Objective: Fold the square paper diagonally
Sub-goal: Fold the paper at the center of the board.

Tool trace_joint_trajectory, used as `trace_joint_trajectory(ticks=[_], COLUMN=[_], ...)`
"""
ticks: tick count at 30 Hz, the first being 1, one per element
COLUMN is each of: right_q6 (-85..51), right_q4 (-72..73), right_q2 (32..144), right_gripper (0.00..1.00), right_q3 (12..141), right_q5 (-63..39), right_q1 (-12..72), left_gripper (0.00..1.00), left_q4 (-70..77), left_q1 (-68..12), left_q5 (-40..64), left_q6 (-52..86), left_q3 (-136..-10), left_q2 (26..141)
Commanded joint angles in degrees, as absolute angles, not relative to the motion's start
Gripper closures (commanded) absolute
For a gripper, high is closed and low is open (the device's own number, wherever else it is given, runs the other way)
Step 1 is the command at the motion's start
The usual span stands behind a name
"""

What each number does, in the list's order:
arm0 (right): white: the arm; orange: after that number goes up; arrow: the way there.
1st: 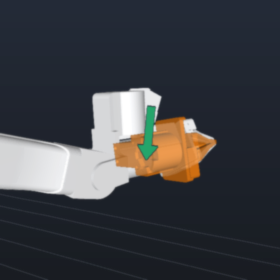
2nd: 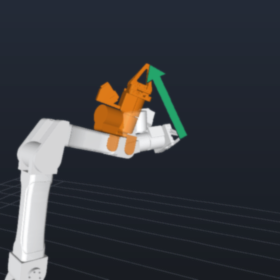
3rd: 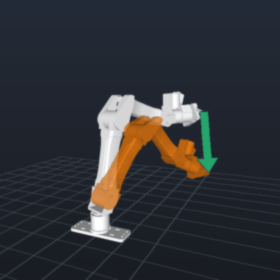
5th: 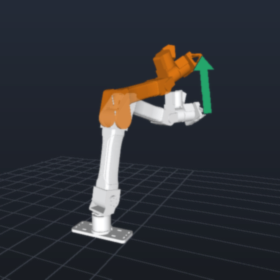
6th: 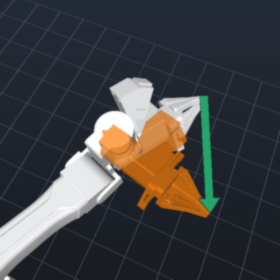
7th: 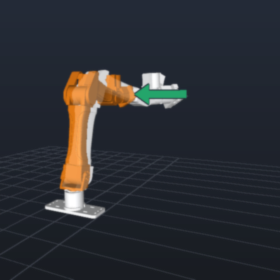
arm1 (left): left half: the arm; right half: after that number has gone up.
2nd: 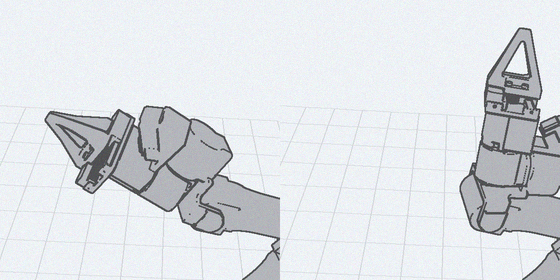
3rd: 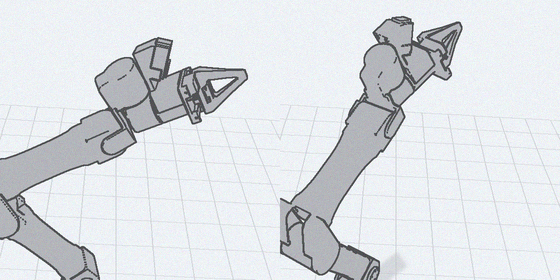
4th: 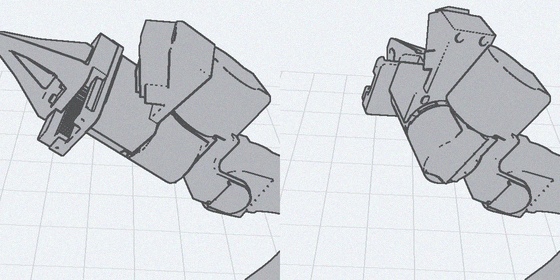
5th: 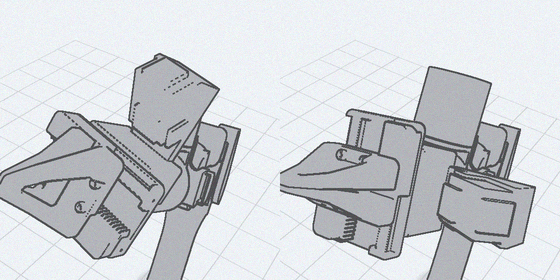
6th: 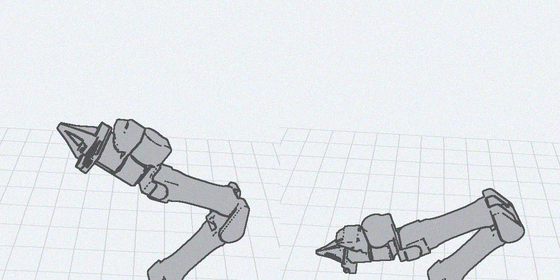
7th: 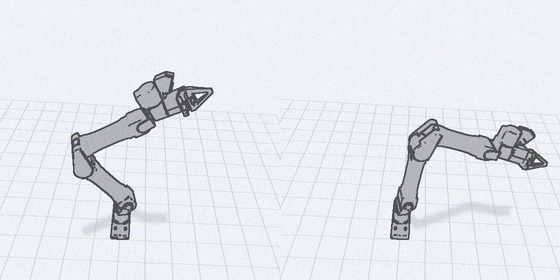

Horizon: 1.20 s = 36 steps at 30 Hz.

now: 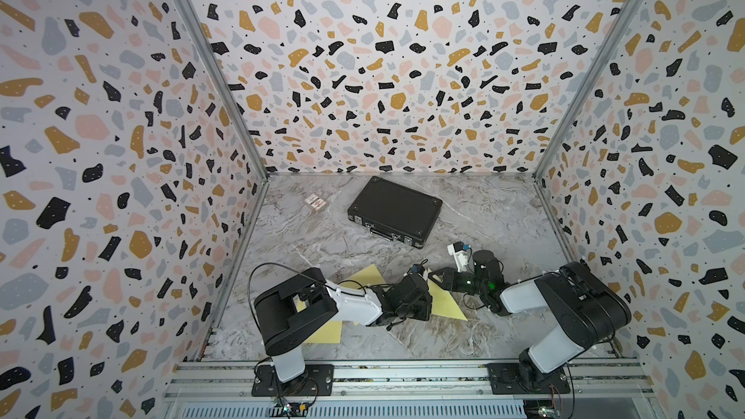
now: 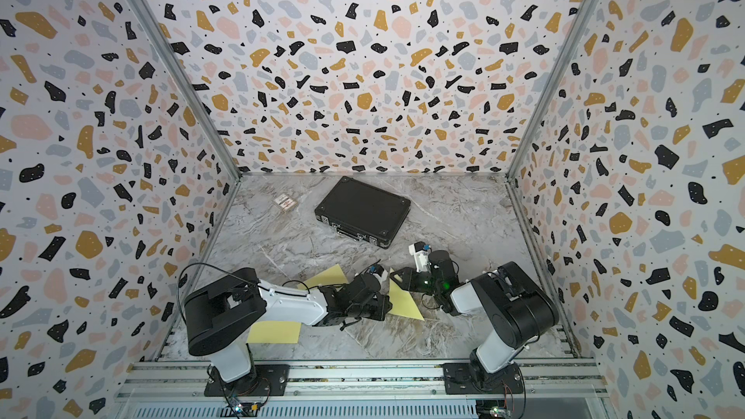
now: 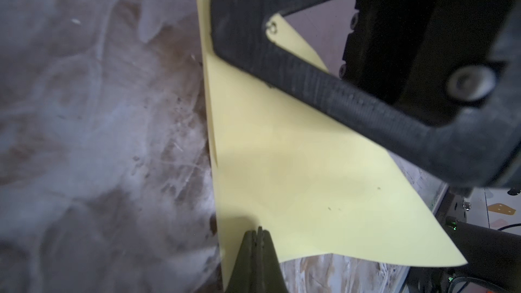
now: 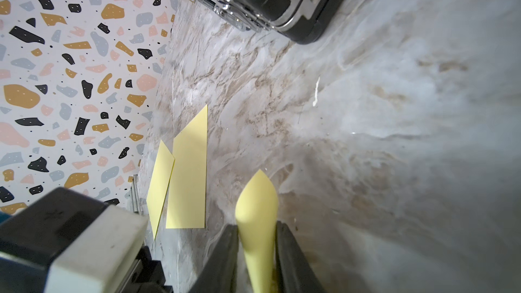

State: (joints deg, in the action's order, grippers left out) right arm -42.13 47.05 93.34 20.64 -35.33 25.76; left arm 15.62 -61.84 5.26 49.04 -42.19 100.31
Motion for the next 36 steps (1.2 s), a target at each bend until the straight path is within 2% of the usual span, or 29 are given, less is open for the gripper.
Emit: trace_joint_trajectory(ticks=[1,3,7,13,15,17,29,36], right_q6=[-41.45,-41.07,-40.58,-39.92,-39.67,-38.93,-38.16,-37.93], right_q4=[49.37,48.98,48.0,46.7,46.38,44.85,44.77,44.62], right_q2=[93.73,93.94,93.81,91.55,90.94,90.78,94.74,95.87], right_gripper=[0.74,0.78,1.0,1.0,0.8,0.71,0.73,0.7], right_q3=[22.72,23.4,23.96,23.73,24.03,24.83,27.25,27.82], right_q5=[-37.09,-37.44,-37.14,-36.91,-37.24,-37.27,-38.49,-39.23], right_q1=[25.64,25.61,25.57,25.39,25.3,25.31,25.3,25.31], left_gripper=[1.0,1.0,1.0,1.0,1.0,1.0,1.0,1.0], left_q4=[0.26,0.35,0.37,0.7,0.7,0.66,0.44,-0.35], left_q1=[-62.67,-62.68,-62.71,-62.84,-62.84,-62.94,-62.93,-62.94], left_q5=[4.66,4.77,4.75,4.8,4.9,4.87,4.67,4.33], left_q6=[48.39,48.43,48.54,48.7,48.78,48.77,48.73,48.54], left_q3=[-37.72,-37.62,-37.51,-37.35,-37.48,-37.53,-37.44,-37.95], left_q2=[104.77,104.85,104.81,105.0,105.17,105.21,104.76,104.55])
